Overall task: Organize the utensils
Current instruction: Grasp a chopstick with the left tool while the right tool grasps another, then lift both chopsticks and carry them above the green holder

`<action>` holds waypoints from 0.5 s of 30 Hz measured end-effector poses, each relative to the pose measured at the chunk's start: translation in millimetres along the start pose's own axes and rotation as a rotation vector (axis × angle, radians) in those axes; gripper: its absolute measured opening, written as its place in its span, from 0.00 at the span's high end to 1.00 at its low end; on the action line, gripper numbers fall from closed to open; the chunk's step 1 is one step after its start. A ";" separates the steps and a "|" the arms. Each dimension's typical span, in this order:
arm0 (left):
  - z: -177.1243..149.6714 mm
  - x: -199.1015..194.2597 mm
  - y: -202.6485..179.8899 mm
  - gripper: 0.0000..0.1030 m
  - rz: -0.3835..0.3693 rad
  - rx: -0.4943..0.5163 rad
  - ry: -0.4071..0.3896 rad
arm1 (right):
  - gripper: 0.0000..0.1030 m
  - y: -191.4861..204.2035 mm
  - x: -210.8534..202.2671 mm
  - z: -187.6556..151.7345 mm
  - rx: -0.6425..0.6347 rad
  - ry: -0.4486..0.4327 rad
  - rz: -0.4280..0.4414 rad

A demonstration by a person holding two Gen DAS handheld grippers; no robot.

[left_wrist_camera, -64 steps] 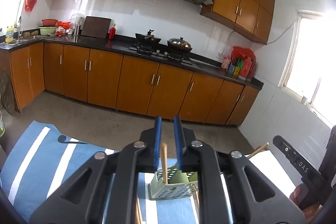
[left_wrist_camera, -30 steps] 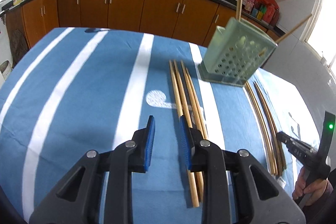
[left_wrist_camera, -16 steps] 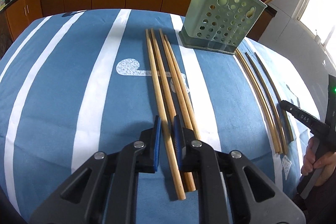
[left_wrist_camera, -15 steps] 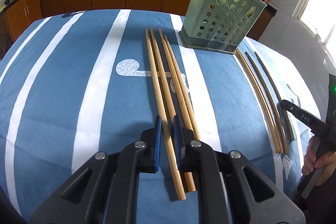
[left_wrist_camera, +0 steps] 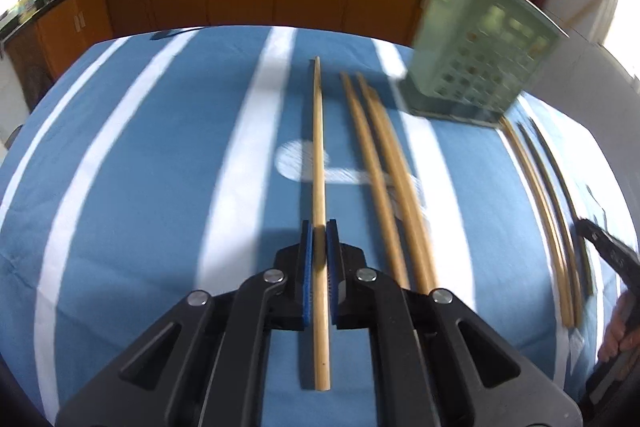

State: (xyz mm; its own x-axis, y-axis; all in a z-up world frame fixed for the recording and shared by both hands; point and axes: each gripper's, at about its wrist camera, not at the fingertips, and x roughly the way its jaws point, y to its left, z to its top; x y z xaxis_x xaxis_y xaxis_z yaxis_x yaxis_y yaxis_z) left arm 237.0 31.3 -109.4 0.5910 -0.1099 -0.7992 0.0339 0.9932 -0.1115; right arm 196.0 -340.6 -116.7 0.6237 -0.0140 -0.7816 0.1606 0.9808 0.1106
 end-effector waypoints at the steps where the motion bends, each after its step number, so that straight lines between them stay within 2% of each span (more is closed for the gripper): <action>1: 2.9 1.5 6.3 0.93 0.005 -0.009 -0.002 | 0.93 -3.4 1.3 2.2 0.011 -0.005 -0.007; 7: 10.6 5.2 34.7 0.92 -0.042 -0.016 -0.011 | 0.92 -15.0 3.7 5.7 0.036 -0.024 -0.022; 15: 5.5 4.6 28.1 0.91 -0.042 -0.001 -0.039 | 0.92 -13.4 3.7 3.6 0.021 -0.036 -0.034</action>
State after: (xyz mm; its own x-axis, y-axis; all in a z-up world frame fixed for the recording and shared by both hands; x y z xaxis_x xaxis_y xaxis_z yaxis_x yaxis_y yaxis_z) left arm 245.1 58.9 -113.0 0.6202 -0.1498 -0.7700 0.0586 0.9877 -0.1450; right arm 198.9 -354.5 -118.8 0.6443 -0.0549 -0.7628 0.1982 0.9753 0.0972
